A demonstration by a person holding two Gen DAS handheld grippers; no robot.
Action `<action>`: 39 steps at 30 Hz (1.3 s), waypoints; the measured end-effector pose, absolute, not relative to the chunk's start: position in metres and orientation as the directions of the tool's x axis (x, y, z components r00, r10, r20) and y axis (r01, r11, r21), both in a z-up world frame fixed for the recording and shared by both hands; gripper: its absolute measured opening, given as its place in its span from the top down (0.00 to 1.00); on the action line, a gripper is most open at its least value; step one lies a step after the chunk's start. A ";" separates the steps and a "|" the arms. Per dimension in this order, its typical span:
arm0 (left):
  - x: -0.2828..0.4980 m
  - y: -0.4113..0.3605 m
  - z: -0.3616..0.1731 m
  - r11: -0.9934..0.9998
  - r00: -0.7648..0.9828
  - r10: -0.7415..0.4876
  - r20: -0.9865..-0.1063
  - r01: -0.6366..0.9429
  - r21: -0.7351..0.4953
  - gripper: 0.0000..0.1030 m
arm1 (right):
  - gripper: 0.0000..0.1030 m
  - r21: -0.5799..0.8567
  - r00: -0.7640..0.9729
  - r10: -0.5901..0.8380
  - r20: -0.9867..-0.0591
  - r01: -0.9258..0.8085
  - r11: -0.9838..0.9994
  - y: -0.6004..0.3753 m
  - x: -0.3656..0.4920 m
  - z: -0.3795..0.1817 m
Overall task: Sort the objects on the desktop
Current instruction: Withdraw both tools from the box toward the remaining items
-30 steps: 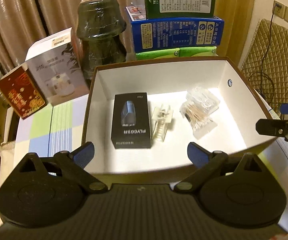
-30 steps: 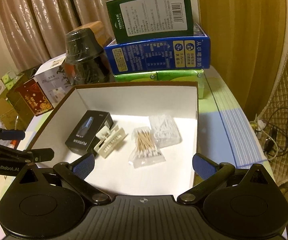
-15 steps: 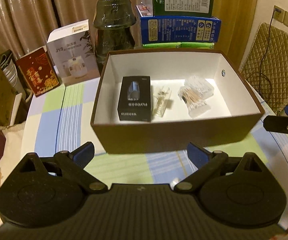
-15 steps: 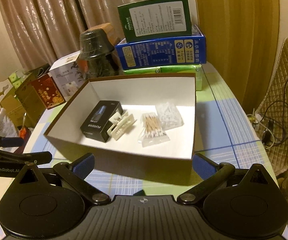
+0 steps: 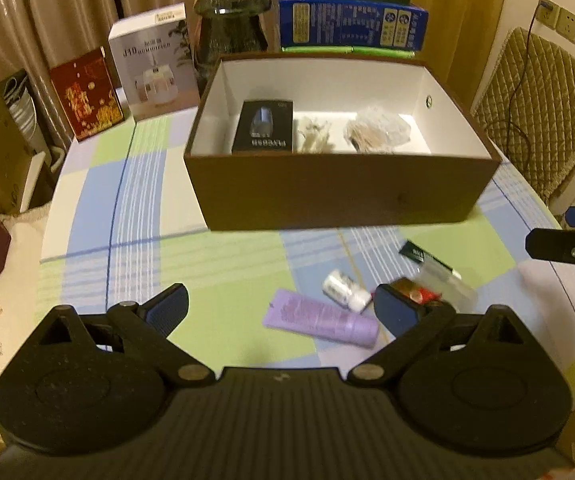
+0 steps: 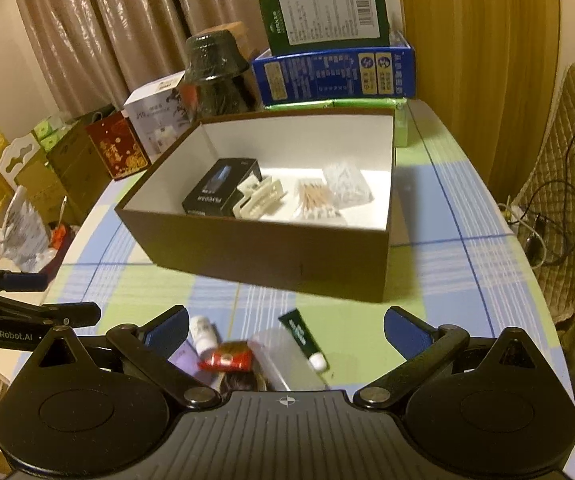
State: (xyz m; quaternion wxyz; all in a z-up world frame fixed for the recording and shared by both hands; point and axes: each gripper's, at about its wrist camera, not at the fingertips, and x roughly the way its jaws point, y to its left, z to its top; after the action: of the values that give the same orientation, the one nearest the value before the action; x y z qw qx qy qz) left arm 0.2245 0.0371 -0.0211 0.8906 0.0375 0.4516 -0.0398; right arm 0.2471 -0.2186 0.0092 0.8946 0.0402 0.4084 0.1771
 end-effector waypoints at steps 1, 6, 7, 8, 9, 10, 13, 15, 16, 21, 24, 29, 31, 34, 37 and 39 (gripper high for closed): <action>0.222 0.037 -0.024 0.994 0.580 -0.038 -0.814 0.103 0.027 0.05 | 0.02 0.215 0.601 0.349 -0.719 -0.286 0.934 -0.219 0.244 0.007; 0.213 0.032 -0.036 0.994 0.546 -0.048 -0.836 0.112 0.016 0.05 | 0.02 0.218 0.570 0.341 -0.747 -0.275 0.937 -0.222 0.233 -0.007; 0.211 0.031 -0.038 0.993 0.541 -0.049 -0.840 0.115 0.016 0.05 | 0.02 0.218 0.564 0.339 -0.753 -0.273 0.937 -0.222 0.231 -0.010; 0.209 0.029 -0.040 0.993 0.536 -0.048 -0.843 0.115 0.017 0.05 | 0.02 0.219 0.558 0.339 -0.757 -0.272 0.937 -0.222 0.229 -0.012; 0.208 0.028 -0.042 0.993 0.531 -0.048 -0.846 0.116 0.017 0.05 | 0.02 0.220 0.553 0.340 -0.761 -0.273 0.936 -0.222 0.227 -0.014; 0.206 0.028 -0.044 0.993 0.526 -0.049 -0.849 0.118 0.016 0.05 | 0.02 0.221 0.548 0.341 -0.764 -0.274 0.936 -0.223 0.225 -0.016; 0.201 0.026 -0.048 0.992 0.515 -0.051 -0.856 0.126 0.017 0.05 | 0.02 0.220 0.539 0.342 -0.769 -0.279 0.935 -0.224 0.220 -0.019; 0.198 0.025 -0.050 0.992 0.509 -0.053 -0.859 0.128 0.014 0.05 | 0.02 0.217 0.535 0.340 -0.774 -0.280 0.935 -0.224 0.218 -0.021; 0.198 0.025 -0.052 0.992 0.505 -0.053 -0.861 0.126 0.013 0.05 | 0.02 0.216 0.533 0.339 -0.776 -0.280 0.935 -0.223 0.218 -0.023; 0.194 0.025 -0.058 0.993 0.492 -0.052 -0.869 0.116 0.006 0.05 | 0.02 0.199 0.524 0.323 -0.788 -0.279 0.939 -0.223 0.216 -0.030; 0.193 0.024 -0.058 0.994 0.492 -0.049 -0.869 0.111 0.007 0.06 | 0.02 0.188 0.520 0.315 -0.794 -0.283 0.940 -0.223 0.216 -0.032; 0.193 0.022 -0.058 0.994 0.490 -0.047 -0.871 0.108 0.007 0.06 | 0.02 0.180 0.513 0.315 -0.798 -0.295 0.938 -0.222 0.215 -0.036; 0.192 0.021 -0.060 0.994 0.487 -0.043 -0.872 0.107 0.011 0.06 | 0.02 0.176 0.511 0.311 -0.802 -0.296 0.939 -0.222 0.215 -0.038; 0.193 0.020 -0.062 0.994 0.483 -0.041 -0.875 0.105 0.012 0.07 | 0.02 0.171 0.508 0.304 -0.806 -0.292 0.941 -0.223 0.216 -0.041; 0.195 0.020 -0.064 0.995 0.480 -0.042 -0.876 0.102 0.009 0.07 | 0.02 0.171 0.504 0.298 -0.811 -0.283 0.944 -0.226 0.218 -0.045; 0.197 0.020 -0.067 0.995 0.478 -0.045 -0.877 0.100 0.003 0.07 | 0.02 0.169 0.501 0.293 -0.814 -0.279 0.945 -0.227 0.219 -0.047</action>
State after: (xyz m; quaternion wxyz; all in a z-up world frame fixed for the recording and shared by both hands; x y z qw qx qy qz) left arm 0.1965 0.0204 -0.0667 0.8591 0.0269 0.5093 -0.0422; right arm 0.2188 -0.2274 -0.0470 0.8662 0.0076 0.4715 0.1650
